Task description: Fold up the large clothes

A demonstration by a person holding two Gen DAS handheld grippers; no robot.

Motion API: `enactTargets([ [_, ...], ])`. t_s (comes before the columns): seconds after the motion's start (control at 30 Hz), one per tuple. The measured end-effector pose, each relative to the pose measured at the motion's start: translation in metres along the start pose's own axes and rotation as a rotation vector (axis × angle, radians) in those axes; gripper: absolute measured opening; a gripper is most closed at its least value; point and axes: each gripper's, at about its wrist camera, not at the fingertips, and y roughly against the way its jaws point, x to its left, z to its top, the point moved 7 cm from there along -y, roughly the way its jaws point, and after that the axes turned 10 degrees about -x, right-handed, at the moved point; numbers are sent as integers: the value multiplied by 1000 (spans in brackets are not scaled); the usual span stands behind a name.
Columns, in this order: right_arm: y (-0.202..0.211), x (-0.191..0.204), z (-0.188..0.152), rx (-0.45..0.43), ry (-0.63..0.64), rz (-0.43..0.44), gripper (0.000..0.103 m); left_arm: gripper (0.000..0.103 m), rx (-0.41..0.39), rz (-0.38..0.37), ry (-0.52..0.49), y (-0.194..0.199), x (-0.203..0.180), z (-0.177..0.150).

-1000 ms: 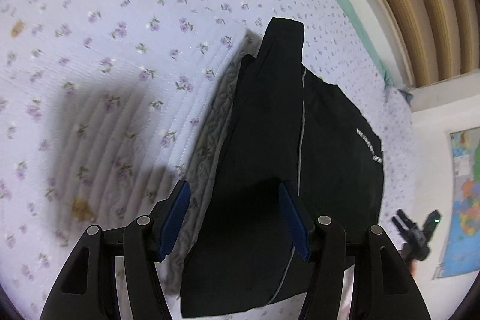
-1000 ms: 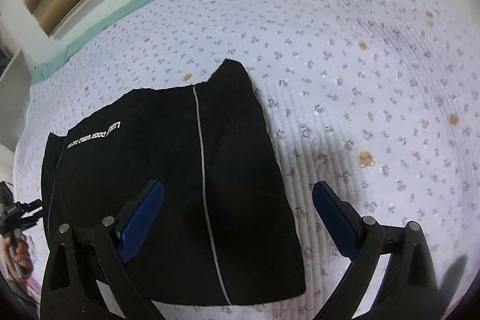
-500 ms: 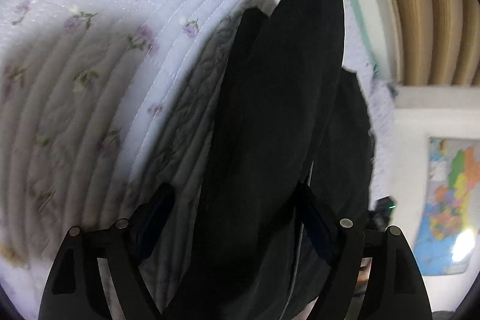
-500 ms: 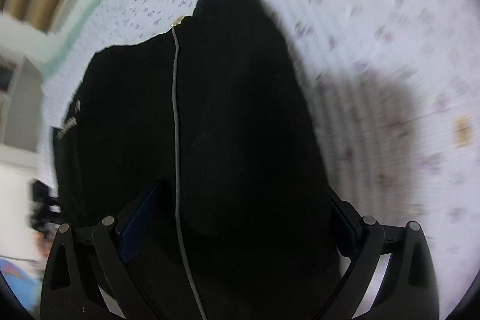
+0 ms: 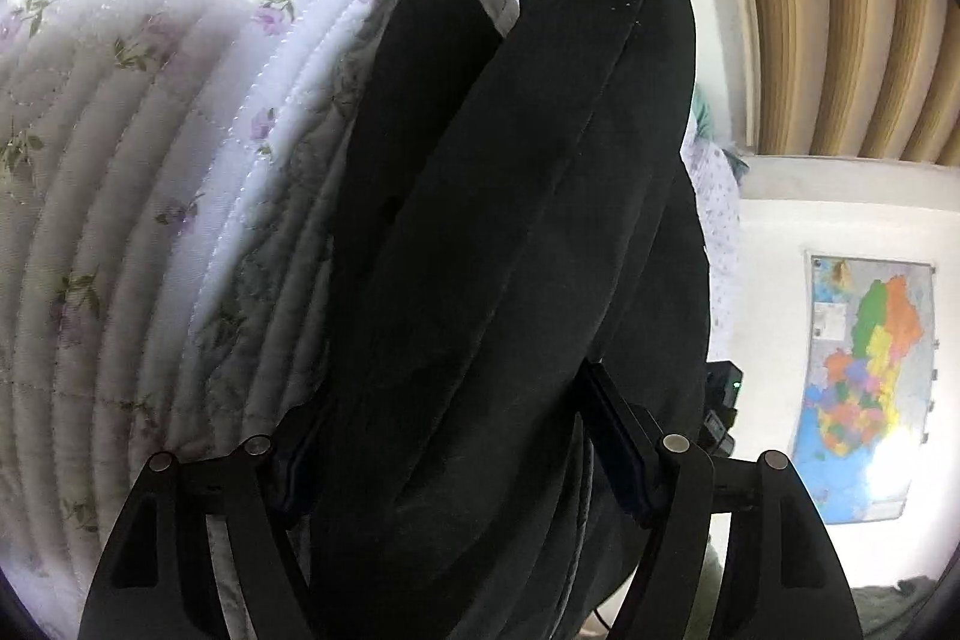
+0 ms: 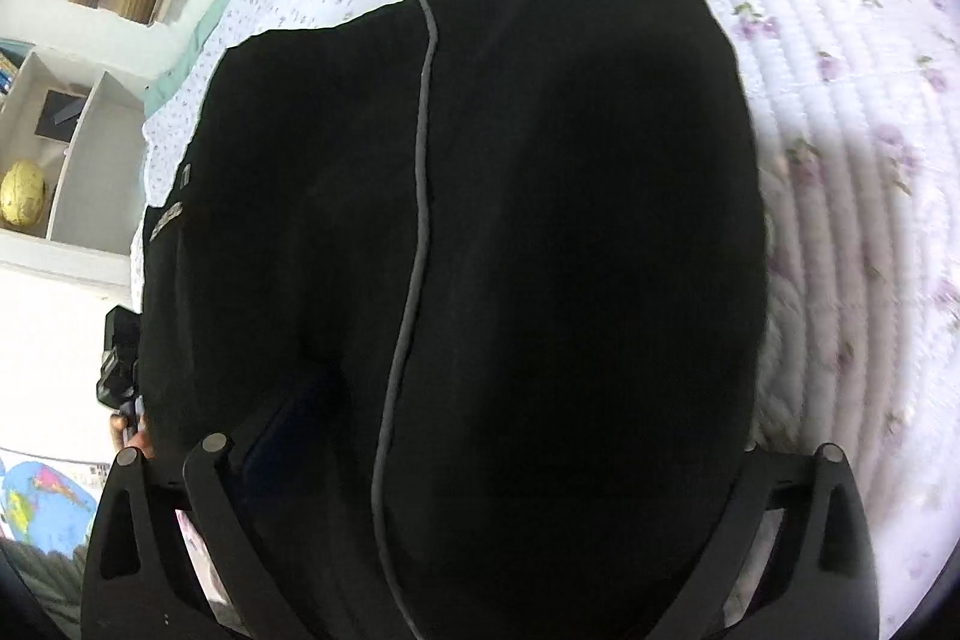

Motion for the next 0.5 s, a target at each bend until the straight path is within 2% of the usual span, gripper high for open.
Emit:
enactTargets([
  [0.03,0,1,0,-8,-4,-1,100,73,-6,7,-4,3,-2,0],
  [0.1,8,6,-3,-35,4,0,87,61,-48,28,-52,11,-15,-5],
  [0.17,24,12,-7,-69,24,-3,60,43,-91,27,-106,22,-33,-9],
  [0.23,37,23,-9,-96,33,6,51,40,-129,-15,-127,35,-55,-16],
  [0.37,63,57,-20,-150,55,80,48,38,-157,-199,-101,60,-104,-43],
  [0.47,92,79,-40,-183,75,124,48,39,-170,-227,-163,79,-138,-68],
  [0.5,89,84,-39,-189,86,123,48,39,-170,-229,-184,86,-145,-75],
])
